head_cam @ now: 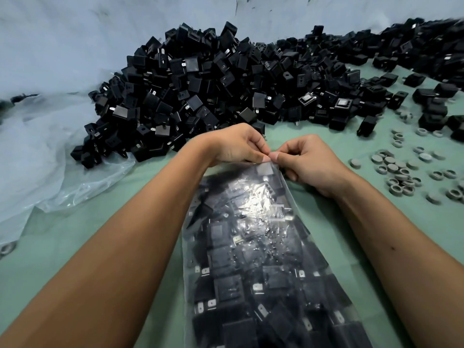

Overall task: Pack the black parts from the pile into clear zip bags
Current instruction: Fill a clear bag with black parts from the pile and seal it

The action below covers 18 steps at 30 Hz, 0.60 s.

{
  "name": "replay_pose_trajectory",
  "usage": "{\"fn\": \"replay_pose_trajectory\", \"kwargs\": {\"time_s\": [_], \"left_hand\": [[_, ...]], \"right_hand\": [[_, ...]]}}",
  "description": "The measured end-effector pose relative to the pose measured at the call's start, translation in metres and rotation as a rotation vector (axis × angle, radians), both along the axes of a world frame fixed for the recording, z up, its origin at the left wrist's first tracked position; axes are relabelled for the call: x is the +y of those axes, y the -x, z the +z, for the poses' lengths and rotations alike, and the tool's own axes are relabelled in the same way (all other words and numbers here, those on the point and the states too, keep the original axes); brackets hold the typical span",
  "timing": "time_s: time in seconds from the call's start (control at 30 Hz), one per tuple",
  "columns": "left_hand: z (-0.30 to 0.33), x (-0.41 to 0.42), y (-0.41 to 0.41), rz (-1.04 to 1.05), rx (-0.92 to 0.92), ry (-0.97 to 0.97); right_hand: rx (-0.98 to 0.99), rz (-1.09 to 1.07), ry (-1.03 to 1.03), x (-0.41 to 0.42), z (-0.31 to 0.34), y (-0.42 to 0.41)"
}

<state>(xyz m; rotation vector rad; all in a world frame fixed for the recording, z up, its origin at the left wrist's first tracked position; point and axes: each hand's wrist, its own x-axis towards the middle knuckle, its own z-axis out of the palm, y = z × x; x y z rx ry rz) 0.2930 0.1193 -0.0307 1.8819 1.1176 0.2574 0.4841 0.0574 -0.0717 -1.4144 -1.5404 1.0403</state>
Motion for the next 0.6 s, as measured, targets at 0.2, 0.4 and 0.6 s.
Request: {"fn": "replay_pose_trajectory", "kwargs": {"time_s": [0.2, 0.4, 0.6], "left_hand": [[0.011, 0.006, -0.004, -0.117, 0.194, 0.015], [0.008, 0.000, -0.004, -0.143, 0.202, -0.101], [0.007, -0.005, -0.003, -0.156, 0.146, -0.092]], "right_hand": [[0.089, -0.025, 0.046, 0.005, -0.003, -0.001], [0.051, -0.042, 0.027, 0.005, -0.004, 0.001], [0.023, -0.028, 0.002, 0.004, -0.005, 0.000]]}}
